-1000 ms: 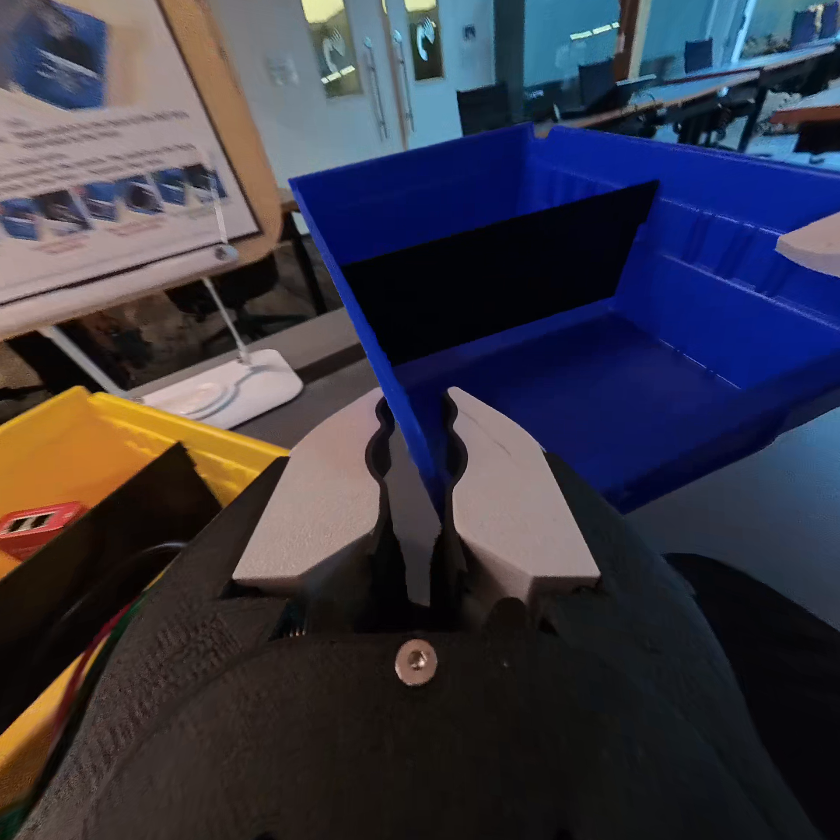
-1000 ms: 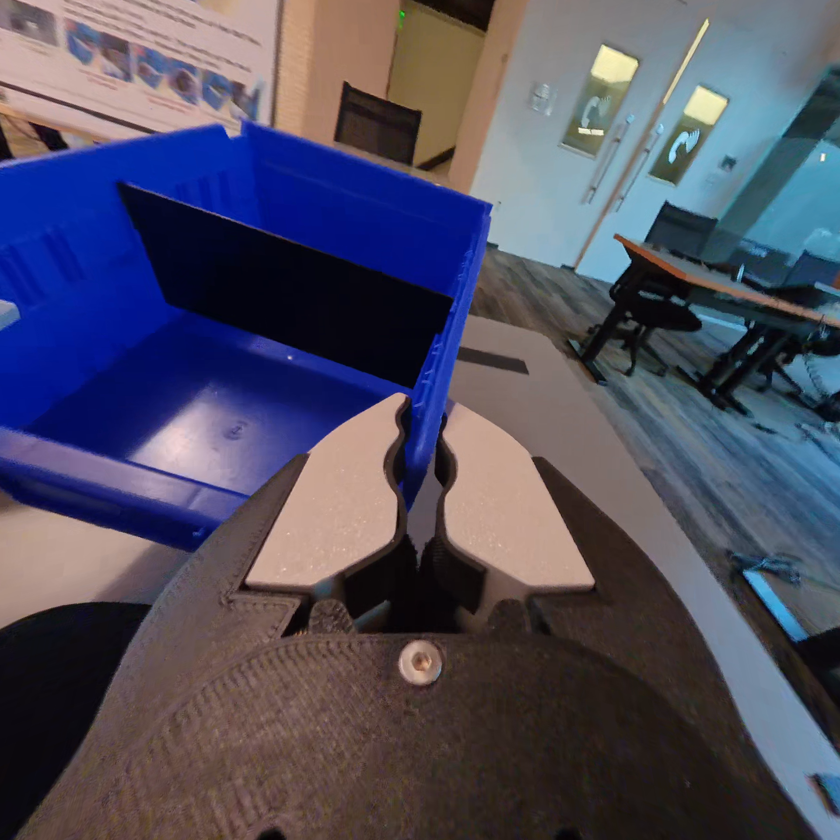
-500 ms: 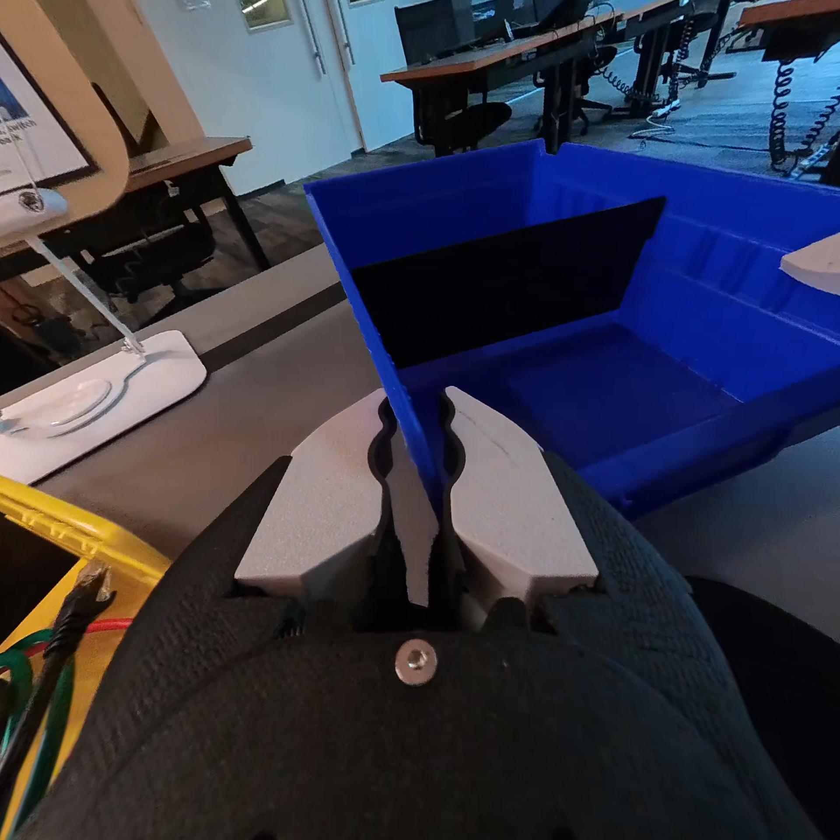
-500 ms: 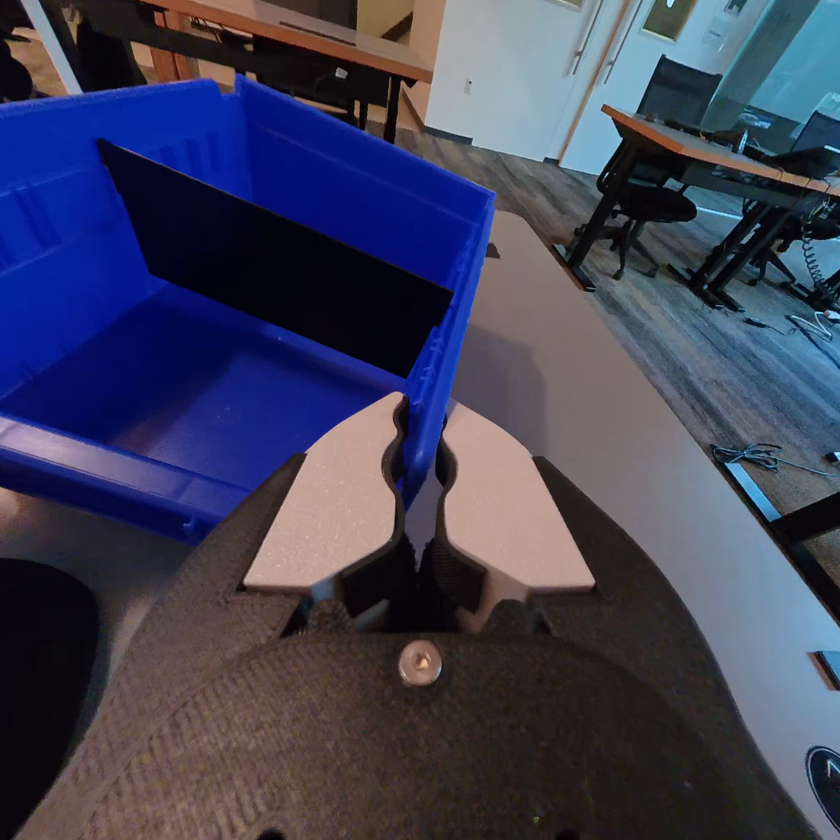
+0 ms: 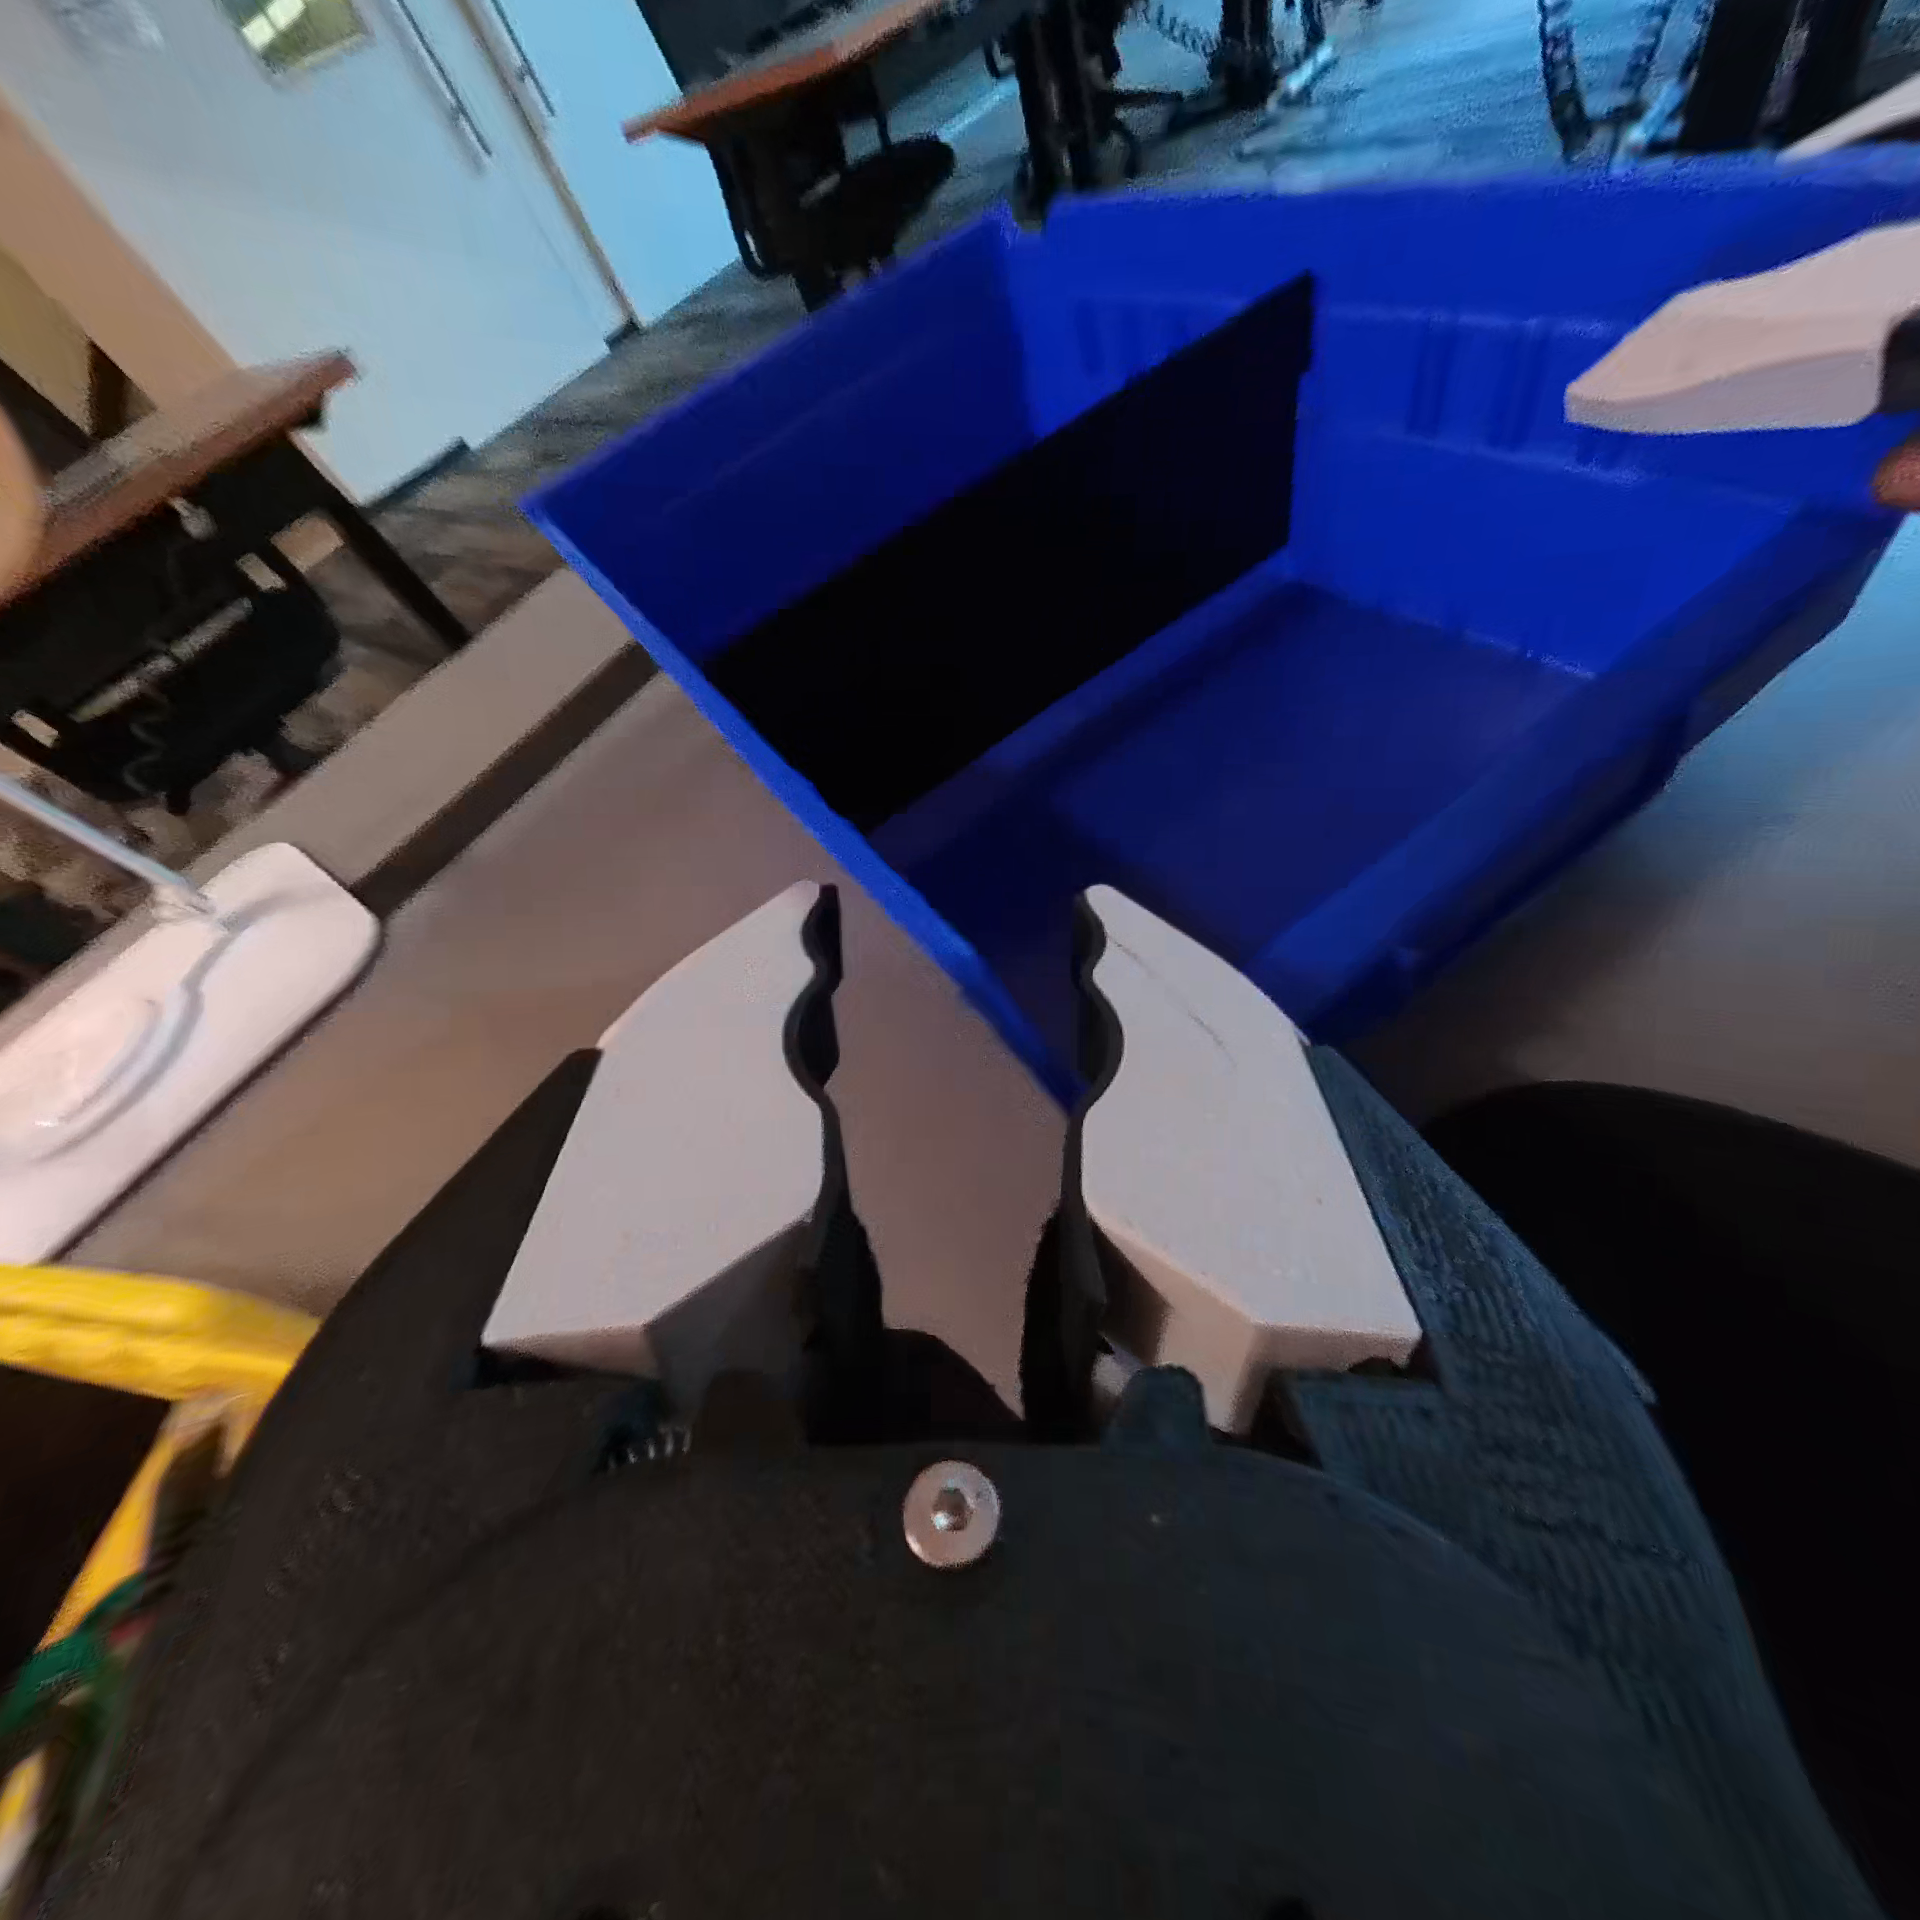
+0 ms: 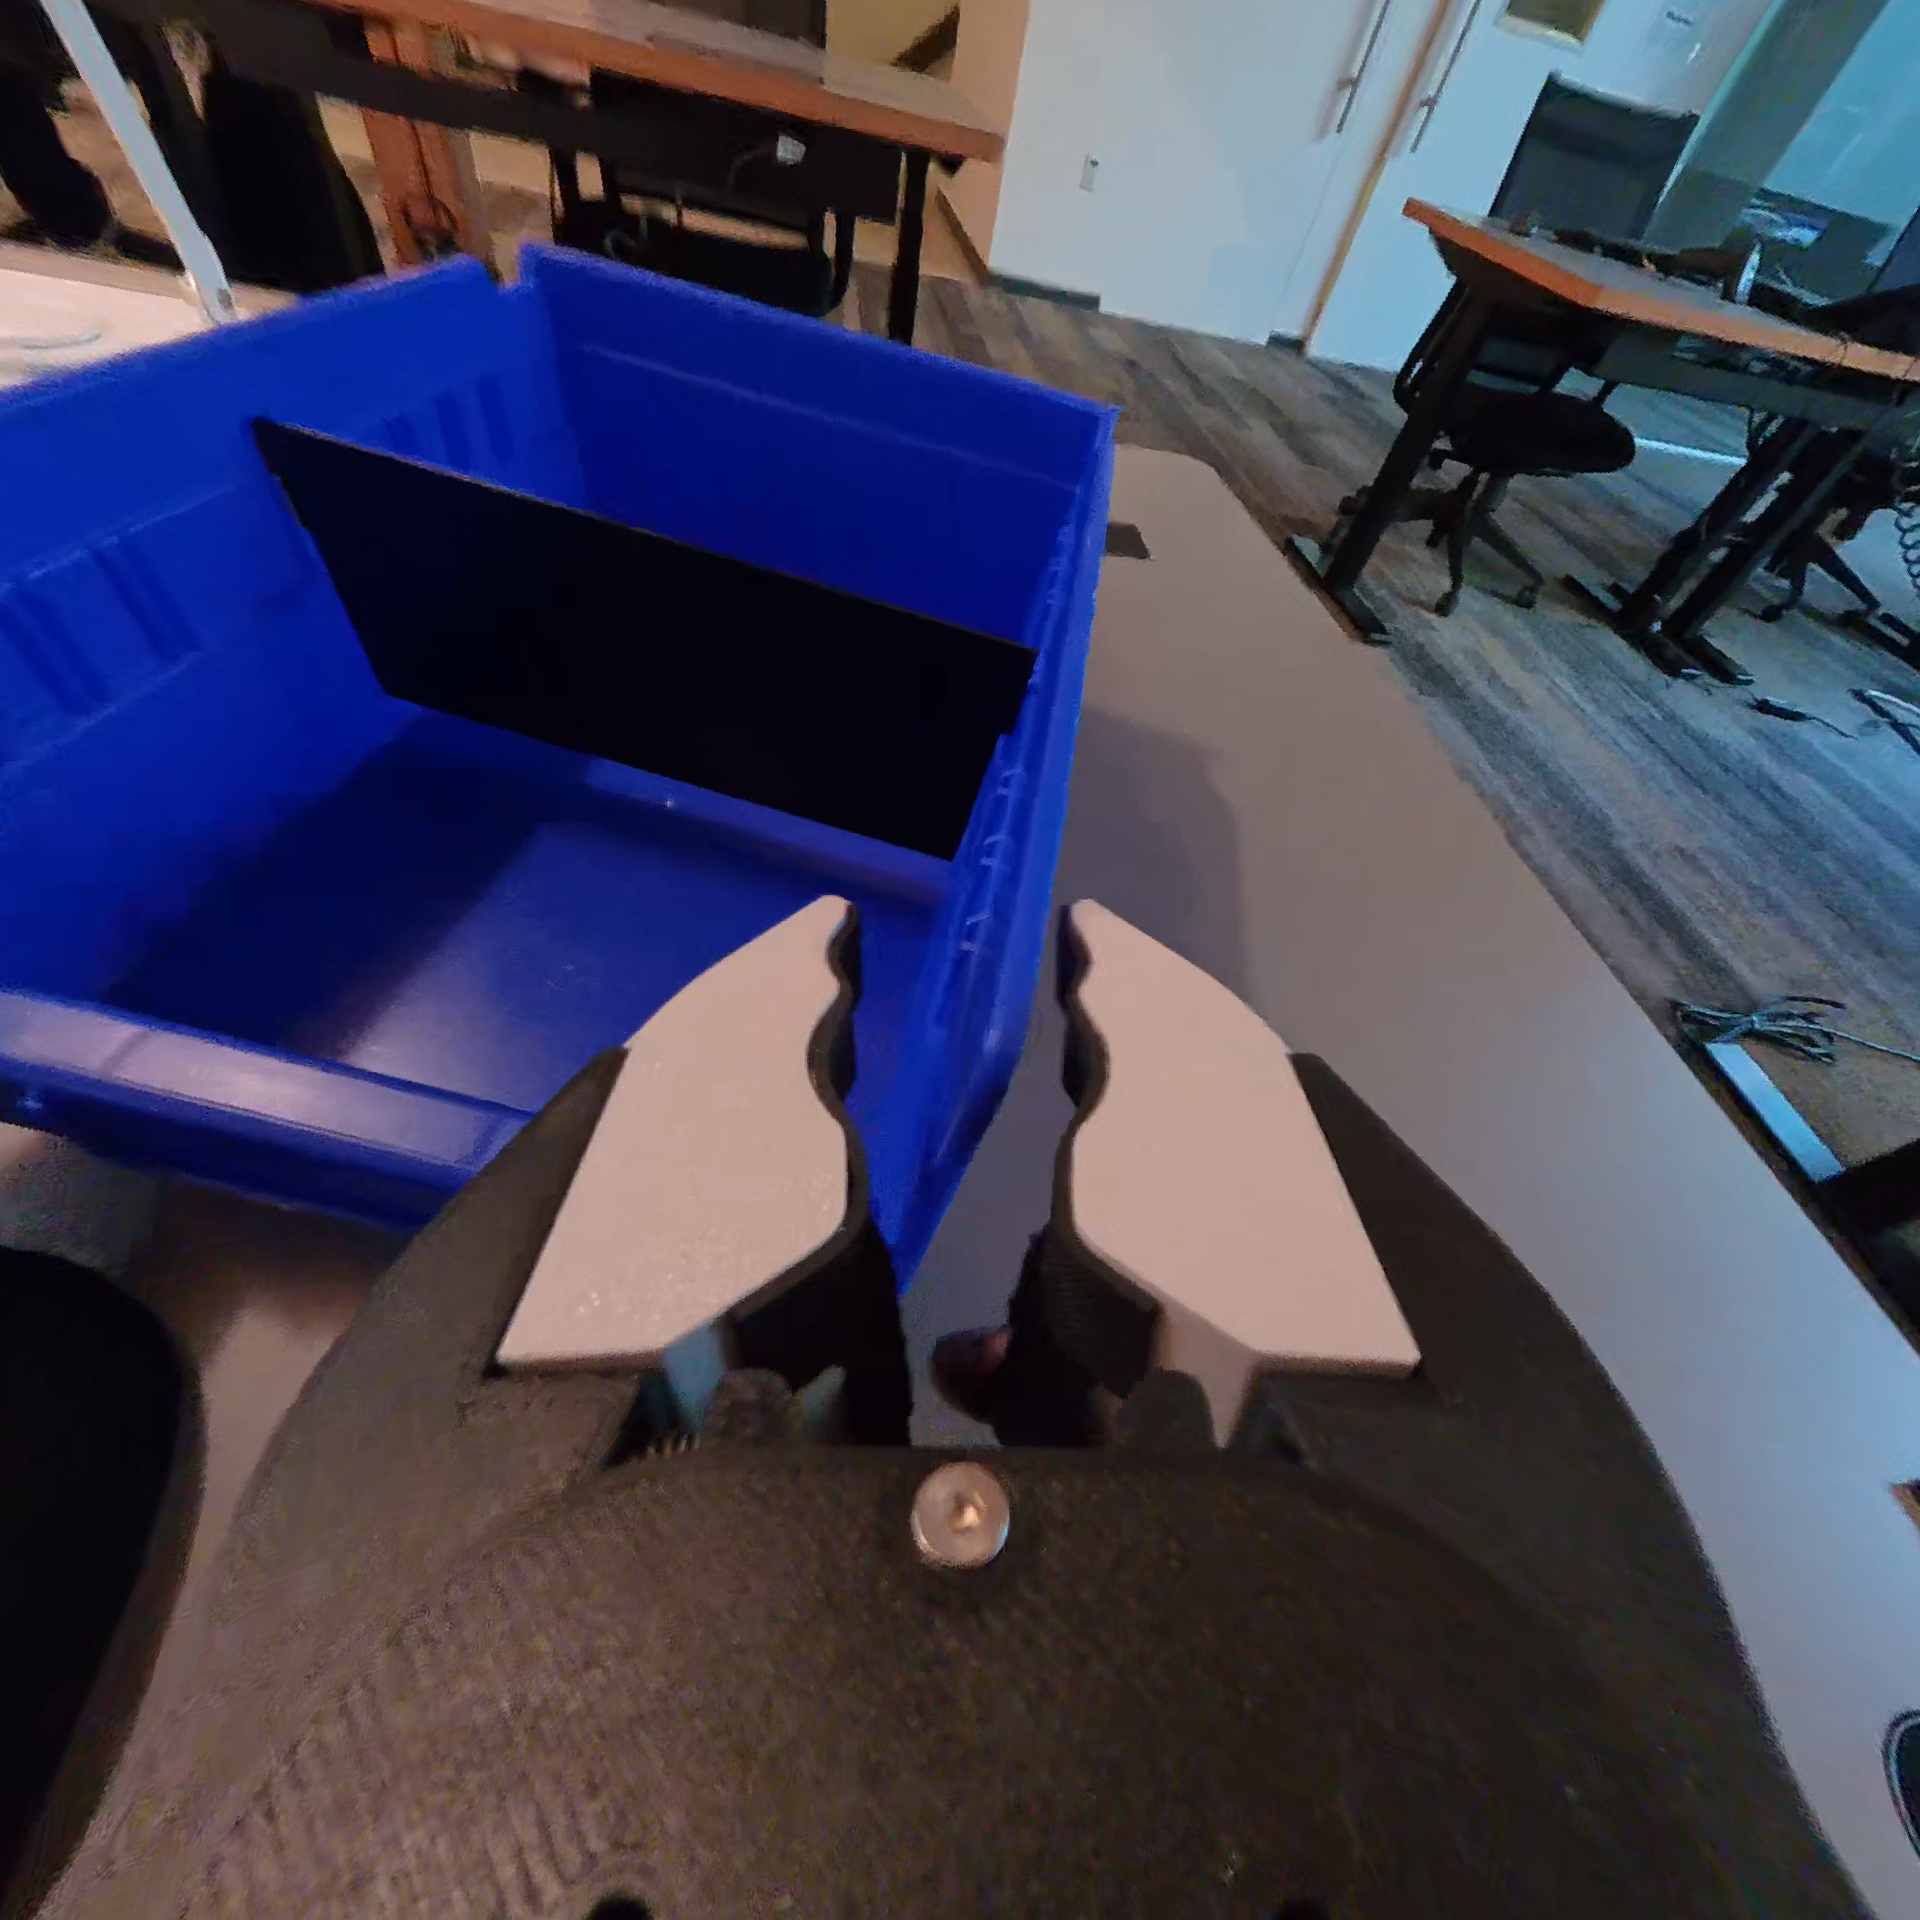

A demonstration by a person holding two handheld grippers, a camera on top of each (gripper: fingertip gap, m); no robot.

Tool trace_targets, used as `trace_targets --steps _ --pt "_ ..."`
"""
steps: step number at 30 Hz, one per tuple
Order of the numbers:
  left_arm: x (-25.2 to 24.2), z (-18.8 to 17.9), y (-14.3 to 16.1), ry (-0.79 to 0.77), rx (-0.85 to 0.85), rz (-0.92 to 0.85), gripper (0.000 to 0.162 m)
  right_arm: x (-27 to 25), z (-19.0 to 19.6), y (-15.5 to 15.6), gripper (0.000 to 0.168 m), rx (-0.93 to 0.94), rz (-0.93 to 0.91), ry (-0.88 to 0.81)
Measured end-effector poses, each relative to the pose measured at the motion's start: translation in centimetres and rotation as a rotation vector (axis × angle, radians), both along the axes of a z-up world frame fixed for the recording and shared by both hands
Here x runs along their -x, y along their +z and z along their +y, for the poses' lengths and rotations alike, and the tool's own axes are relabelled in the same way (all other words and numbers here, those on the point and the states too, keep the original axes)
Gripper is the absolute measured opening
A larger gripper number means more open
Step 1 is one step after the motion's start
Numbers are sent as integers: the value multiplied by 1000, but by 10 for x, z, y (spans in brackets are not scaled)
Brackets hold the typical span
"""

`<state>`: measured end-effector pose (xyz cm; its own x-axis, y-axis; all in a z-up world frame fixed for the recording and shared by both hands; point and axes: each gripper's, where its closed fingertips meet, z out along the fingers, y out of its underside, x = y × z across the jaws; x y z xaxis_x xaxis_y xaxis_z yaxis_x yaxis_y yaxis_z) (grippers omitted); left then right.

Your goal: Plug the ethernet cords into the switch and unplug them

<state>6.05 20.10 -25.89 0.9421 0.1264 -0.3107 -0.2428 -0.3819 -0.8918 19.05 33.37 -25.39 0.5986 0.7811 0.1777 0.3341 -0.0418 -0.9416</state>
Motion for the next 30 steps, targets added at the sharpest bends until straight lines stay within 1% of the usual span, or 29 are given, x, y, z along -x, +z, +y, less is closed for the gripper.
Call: trace_targets --steps 2,4,6,9,11,12,14,15,16,17,18,20,22,25,27,30 --pt "5 -16 20 1 -42 57 47 -8 3 10 55 -26 57 -18" --pt "9 -39 27 -21 -7 99 56 -20 4 24 67 -58 100 -42" --pt "24 -66 31 25 22 144 55 -24 -3 43 68 -102 150 3" --pt "30 -100 47 21 -29 143 55 -19 -25 68 67 -175 172 107" --pt "39 -123 51 52 -12 151 55 -5 -51 77 62 -244 129 261" --pt "45 -133 47 76 24 166 55 5 -68 75 59 -265 88 361" --pt "56 -151 31 104 123 188 55 25 -95 61 63 -266 -41 530" --pt "61 -157 26 108 143 203 54 33 -105 46 66 -251 -133 597" --pt "66 -163 23 109 139 222 50 39 -112 30 71 -228 -232 648" --pt "72 -168 21 112 138 231 49 44 -115 14 75 -202 -320 673" --pt "76 -173 17 109 152 226 49 48 -115 2 78 -181 -386 675" --pt "78 -182 5 77 215 182 49 55 -121 -13 80 -147 -441 706" --pt "73 -186 -10 22 291 166 58 59 -126 -22 81 -143 -471 738" --pt "88 -193 -19 66 367 301 58 61 -120 -36 76 -187 -564 717" --pt "104 -203 -29 129 457 384 51 62 -112 -42 70 -232 -626 679" --pt "122 -221 -42 185 537 410 50 65 -104 -48 68 -278 -693 657"
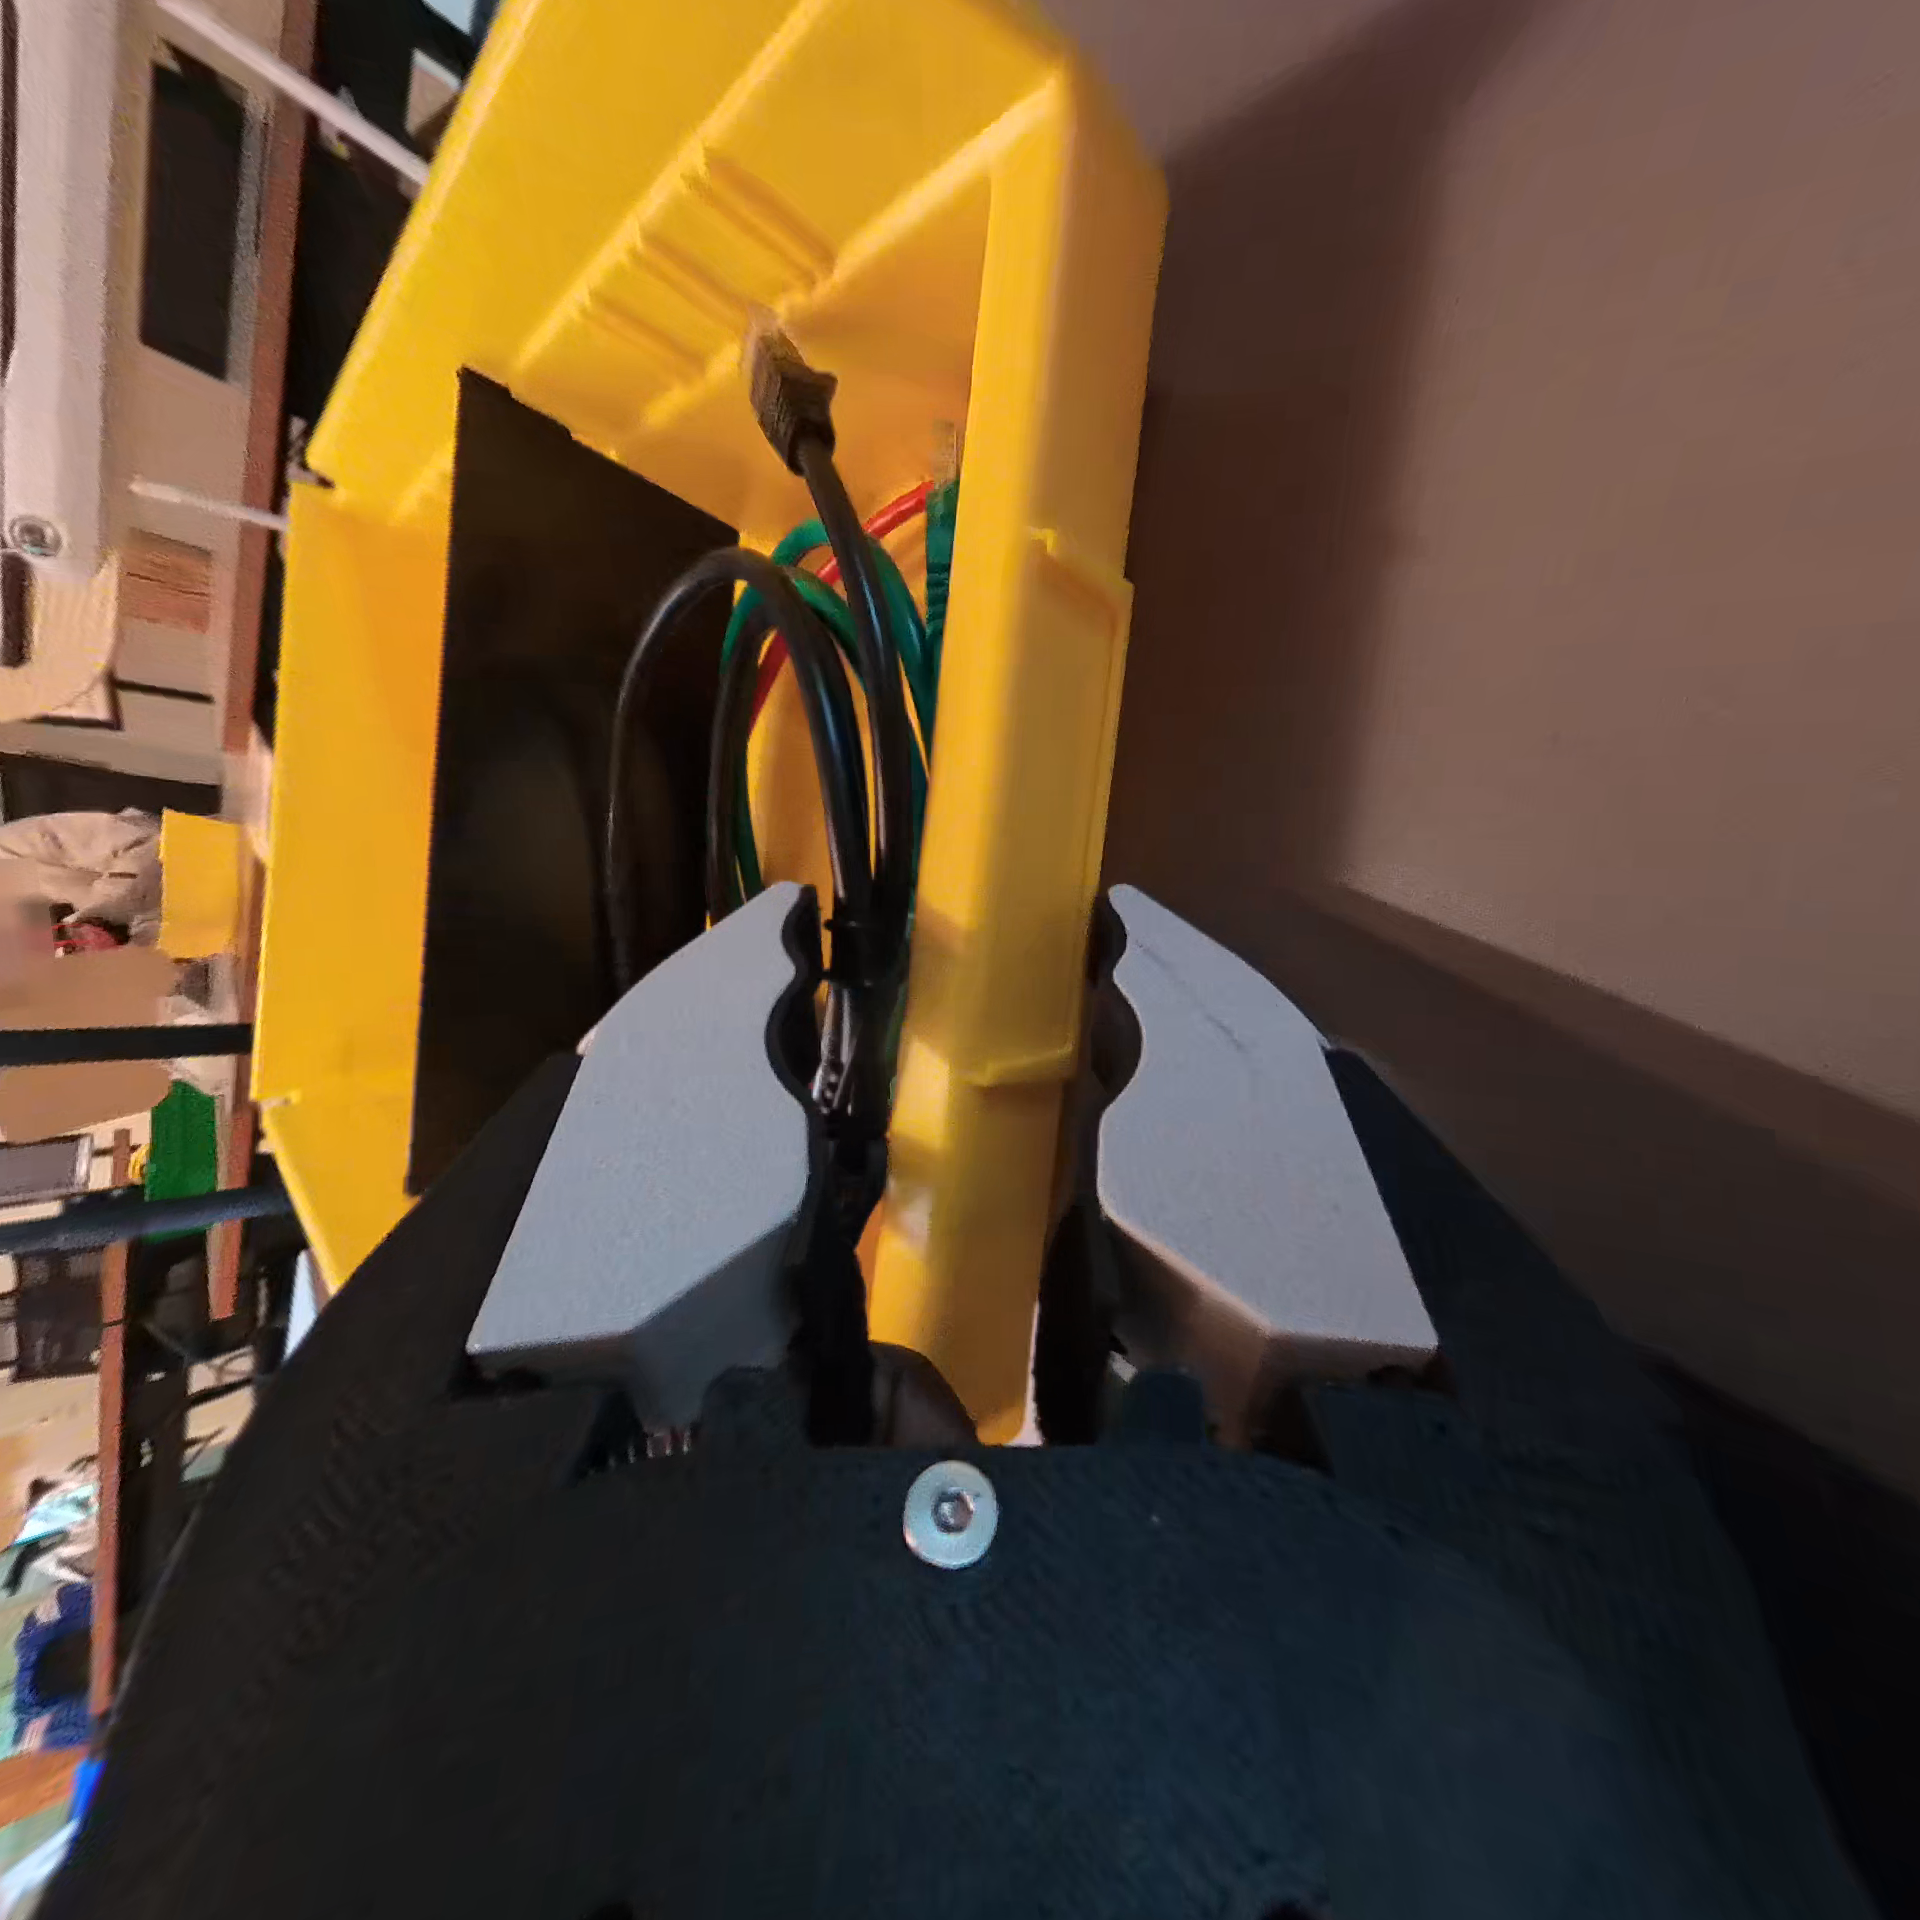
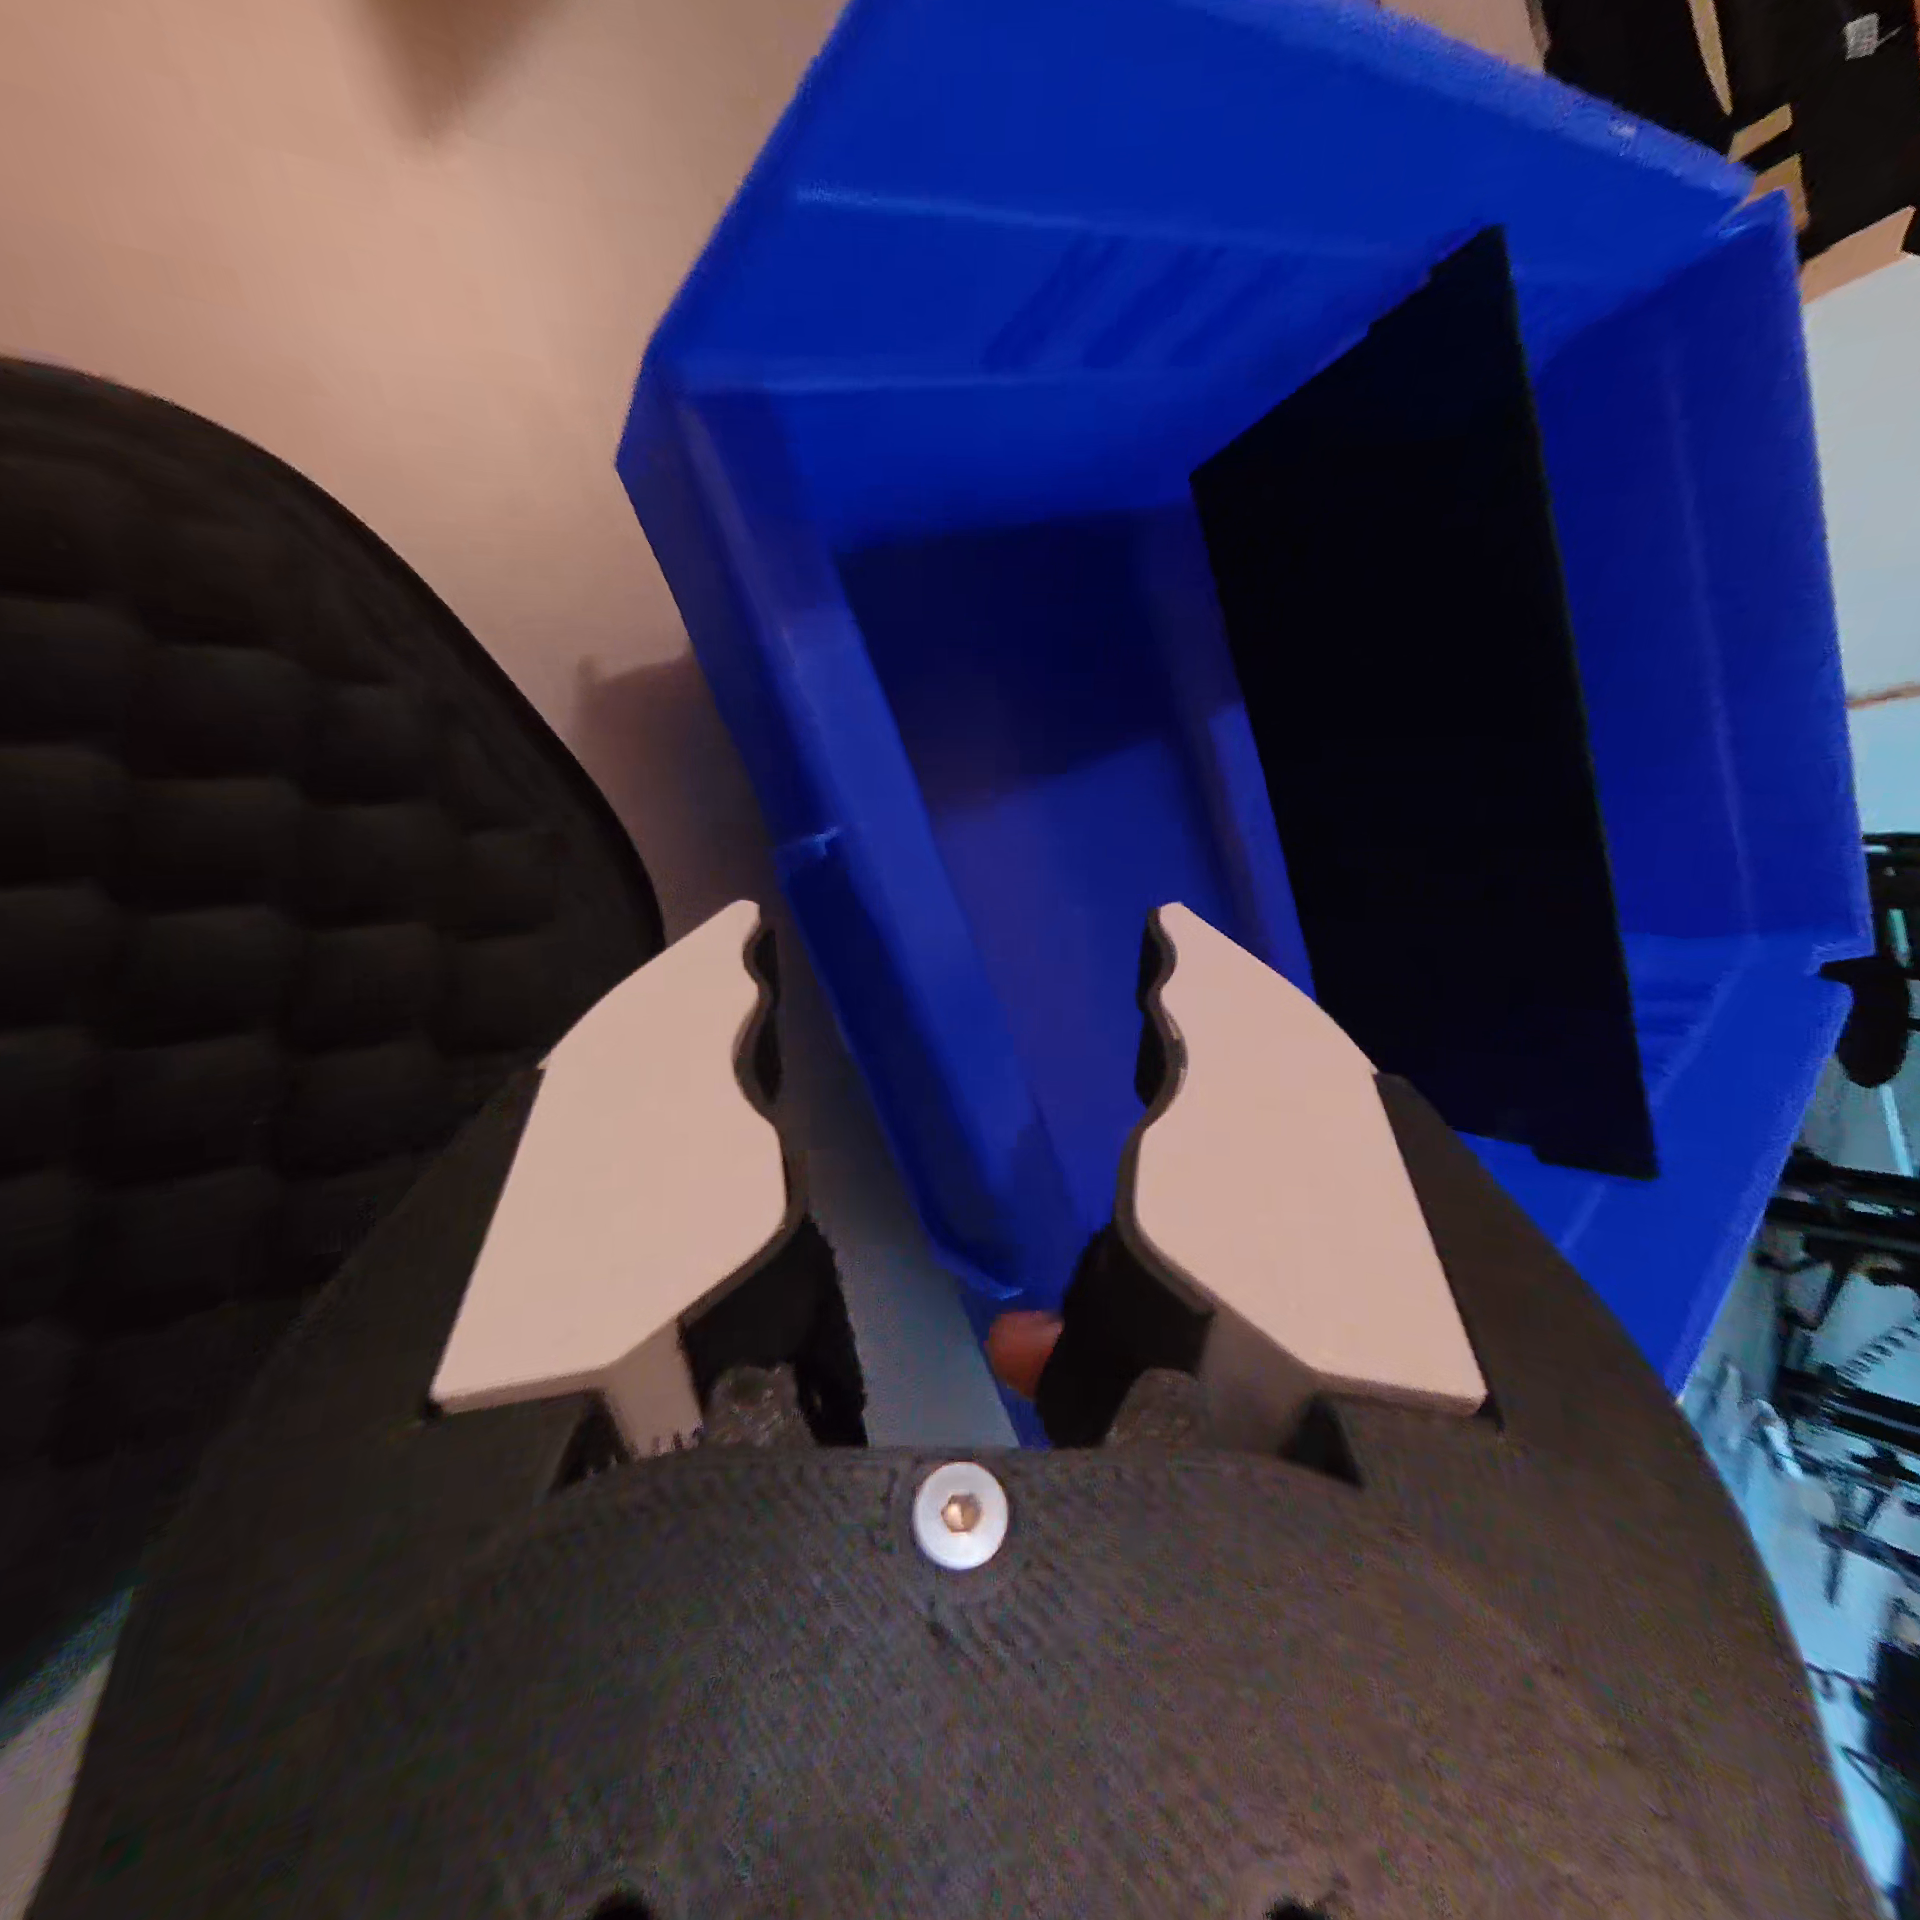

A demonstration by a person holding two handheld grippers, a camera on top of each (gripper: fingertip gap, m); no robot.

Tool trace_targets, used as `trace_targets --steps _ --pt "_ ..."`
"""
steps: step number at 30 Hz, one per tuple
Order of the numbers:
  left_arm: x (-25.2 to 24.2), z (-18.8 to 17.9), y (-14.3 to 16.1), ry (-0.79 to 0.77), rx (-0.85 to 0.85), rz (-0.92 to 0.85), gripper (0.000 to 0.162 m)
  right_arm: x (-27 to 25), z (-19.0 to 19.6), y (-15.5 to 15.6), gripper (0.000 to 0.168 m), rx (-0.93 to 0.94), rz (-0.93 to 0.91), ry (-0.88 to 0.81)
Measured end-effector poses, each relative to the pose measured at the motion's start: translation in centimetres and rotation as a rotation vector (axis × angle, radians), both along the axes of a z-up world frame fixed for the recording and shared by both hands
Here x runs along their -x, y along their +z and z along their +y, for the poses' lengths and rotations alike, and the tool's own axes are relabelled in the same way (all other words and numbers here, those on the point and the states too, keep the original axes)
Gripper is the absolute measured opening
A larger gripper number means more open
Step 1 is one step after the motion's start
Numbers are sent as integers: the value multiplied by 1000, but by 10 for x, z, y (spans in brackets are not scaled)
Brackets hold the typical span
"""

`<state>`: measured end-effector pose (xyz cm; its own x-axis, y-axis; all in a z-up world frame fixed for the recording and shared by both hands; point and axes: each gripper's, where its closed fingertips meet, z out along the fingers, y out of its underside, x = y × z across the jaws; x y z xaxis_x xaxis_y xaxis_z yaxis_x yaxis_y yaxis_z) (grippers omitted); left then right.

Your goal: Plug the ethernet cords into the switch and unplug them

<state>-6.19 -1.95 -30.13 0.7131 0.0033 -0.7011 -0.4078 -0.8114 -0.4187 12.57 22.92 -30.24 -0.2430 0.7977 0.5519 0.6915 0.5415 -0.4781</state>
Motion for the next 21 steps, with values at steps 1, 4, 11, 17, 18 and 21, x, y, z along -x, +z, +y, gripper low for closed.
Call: trace_targets --steps 1,4,11,17,18,21 --pt "3 -6 0 12 4 -1 50 0 3 -2 68 -22 -18 -5" --pt "13 -24 -1 41 12 -51 50 0 9 -11 63 -41 -71 -14" --pt "33 -81 -2 57 54 -93 52 -10 13 -19 39 -23 -159 11" --pt "40 -129 -2 81 61 -96 52 -23 25 -18 39 -22 -170 -10" --pt "42 -138 -1 81 65 -91 52 -26 27 -18 39 -28 -171 -15" --pt "47 -166 -1 88 86 -84 51 -32 32 -18 39 -46 -170 -11"
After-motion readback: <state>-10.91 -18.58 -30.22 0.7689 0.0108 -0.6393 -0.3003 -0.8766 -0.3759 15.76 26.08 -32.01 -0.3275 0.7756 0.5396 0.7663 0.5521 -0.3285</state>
